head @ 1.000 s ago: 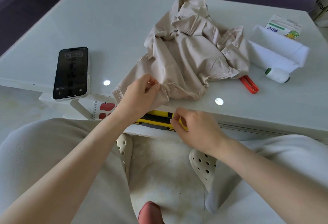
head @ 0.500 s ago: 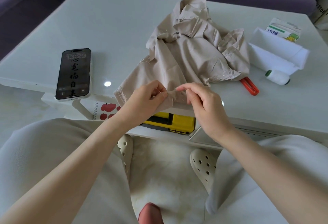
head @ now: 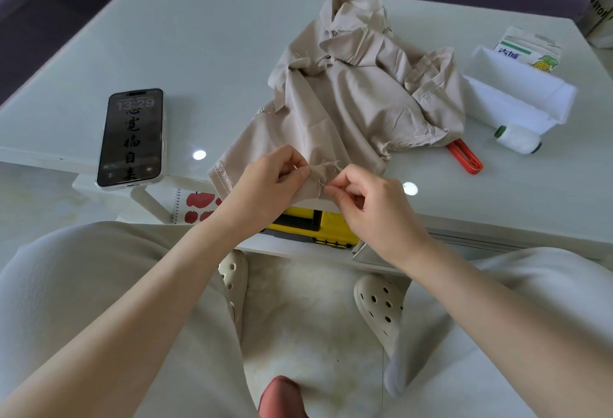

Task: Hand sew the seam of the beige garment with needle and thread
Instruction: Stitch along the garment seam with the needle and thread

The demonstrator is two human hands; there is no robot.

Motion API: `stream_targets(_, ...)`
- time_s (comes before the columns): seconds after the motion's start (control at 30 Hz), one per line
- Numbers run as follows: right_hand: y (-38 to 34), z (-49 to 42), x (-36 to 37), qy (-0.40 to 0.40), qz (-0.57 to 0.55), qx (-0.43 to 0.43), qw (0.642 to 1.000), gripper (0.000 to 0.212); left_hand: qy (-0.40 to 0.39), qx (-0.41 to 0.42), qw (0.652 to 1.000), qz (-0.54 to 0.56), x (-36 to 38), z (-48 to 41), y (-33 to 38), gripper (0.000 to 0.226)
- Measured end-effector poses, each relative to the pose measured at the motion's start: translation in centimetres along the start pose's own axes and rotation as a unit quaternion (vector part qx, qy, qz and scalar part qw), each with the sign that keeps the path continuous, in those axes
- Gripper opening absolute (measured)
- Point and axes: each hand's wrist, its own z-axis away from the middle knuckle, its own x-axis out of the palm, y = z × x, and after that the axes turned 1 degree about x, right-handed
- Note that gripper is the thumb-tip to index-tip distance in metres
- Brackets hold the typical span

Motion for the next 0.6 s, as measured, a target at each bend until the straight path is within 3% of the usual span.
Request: stream_targets(0.6, -0.1, 0.3, 0.5, -0.008, 0.017, 0.050, 0.999, 0.014, 0.016, 0.055, 0.998, -0.029, 1.1, 0.8, 0.2, 0.010)
